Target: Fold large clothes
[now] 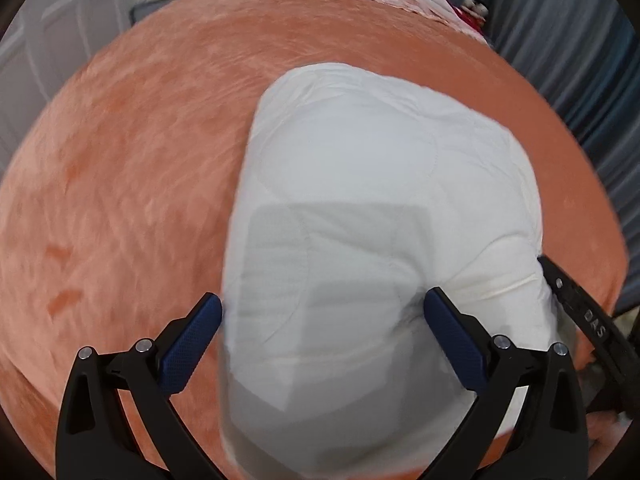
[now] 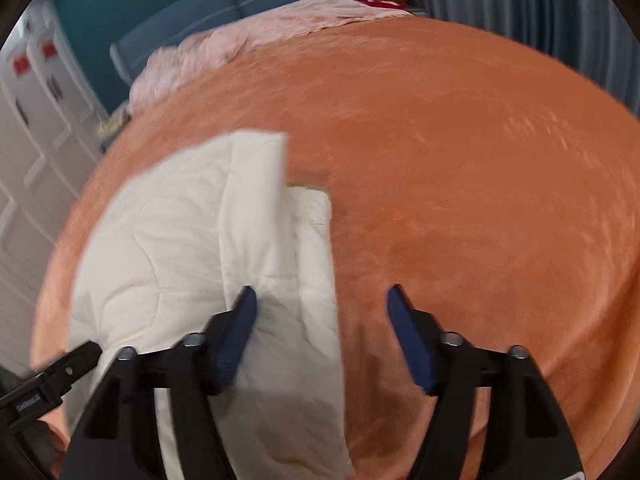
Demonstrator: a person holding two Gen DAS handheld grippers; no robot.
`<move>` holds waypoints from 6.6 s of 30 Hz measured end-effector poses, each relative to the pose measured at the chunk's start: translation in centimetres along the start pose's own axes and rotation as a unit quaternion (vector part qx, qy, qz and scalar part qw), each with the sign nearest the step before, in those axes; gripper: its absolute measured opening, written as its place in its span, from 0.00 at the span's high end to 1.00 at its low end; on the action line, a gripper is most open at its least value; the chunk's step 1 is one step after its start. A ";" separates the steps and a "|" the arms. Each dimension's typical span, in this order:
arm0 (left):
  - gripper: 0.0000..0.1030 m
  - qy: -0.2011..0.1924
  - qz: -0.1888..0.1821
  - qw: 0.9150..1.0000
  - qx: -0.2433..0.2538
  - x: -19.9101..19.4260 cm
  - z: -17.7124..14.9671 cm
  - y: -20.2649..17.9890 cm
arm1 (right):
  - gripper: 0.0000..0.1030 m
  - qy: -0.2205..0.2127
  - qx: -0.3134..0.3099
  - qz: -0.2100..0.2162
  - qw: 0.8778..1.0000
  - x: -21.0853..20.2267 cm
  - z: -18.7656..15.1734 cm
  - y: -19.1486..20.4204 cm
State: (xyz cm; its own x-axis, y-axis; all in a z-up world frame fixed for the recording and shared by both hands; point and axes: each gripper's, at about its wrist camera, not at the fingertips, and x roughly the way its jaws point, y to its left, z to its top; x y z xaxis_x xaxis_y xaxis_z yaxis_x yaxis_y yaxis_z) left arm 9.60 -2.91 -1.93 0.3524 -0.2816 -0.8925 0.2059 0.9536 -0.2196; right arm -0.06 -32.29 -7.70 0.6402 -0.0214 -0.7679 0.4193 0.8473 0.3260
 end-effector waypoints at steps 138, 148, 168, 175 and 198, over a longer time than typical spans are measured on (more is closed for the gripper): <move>0.04 -0.072 0.125 0.989 -0.031 5.4 13.2 9.7 | 0.95 0.067 -0.171 0.025 0.983 13.2 5.5 22.7; 0.05 -0.094 0.166 0.982 -0.001 0.1 7.4 8.2 | 0.43 0.026 -0.177 0.017 0.984 5.2 2.0 21.4; 0.05 -0.105 0.155 0.982 -0.002 -2.2 -2.2 7.3 | 0.26 -0.026 -0.179 -0.013 0.983 -0.7 -6.0 16.9; 0.05 -0.114 0.162 0.980 0.010 -2.0 -4.1 7.3 | 0.26 -0.037 -0.207 -0.009 0.978 -0.9 -8.9 17.5; 0.05 -0.121 0.156 0.980 0.014 -0.9 -6.1 7.4 | 0.26 -0.025 -0.207 -0.006 0.978 0.1 -10.5 17.4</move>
State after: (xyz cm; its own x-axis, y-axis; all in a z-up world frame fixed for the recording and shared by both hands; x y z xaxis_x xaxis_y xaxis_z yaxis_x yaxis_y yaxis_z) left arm 5.26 5.00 -5.15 0.6076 0.0023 -0.7942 0.0771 0.9951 0.0618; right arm 0.54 -11.94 -7.86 0.6723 -0.0496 -0.7386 0.1371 0.9888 0.0584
